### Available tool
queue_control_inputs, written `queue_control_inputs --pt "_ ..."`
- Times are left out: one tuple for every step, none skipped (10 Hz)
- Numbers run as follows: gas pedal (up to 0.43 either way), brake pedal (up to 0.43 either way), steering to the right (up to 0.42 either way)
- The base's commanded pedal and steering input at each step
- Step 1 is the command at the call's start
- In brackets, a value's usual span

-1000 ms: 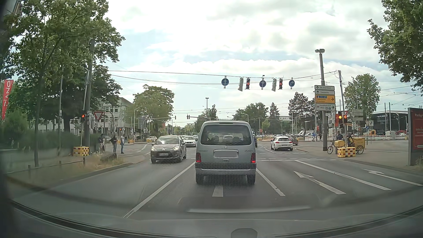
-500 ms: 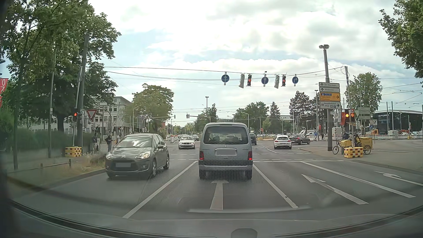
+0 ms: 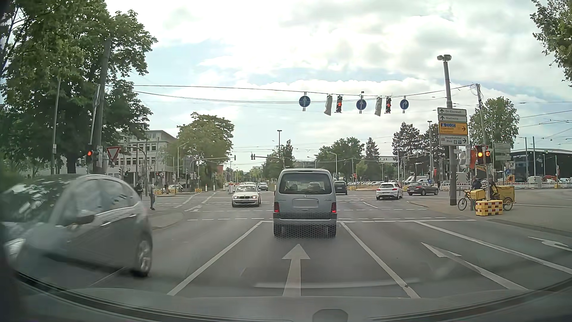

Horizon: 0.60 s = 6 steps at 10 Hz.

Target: Follow the waypoints while adhering to traffic rules and regulations

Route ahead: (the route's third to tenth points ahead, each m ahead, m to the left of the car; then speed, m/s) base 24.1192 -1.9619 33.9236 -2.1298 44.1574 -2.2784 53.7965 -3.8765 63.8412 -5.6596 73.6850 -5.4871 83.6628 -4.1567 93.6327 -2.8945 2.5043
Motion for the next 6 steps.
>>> queue_control_inputs --pt "0.098 0.024 -0.002" --pt "0.098 0.024 -0.002" --pt "0.098 0.024 -0.003" --pt "0.098 0.024 -0.003" --pt "0.079 0.030 -0.003" --pt "0.028 0.030 -0.004"
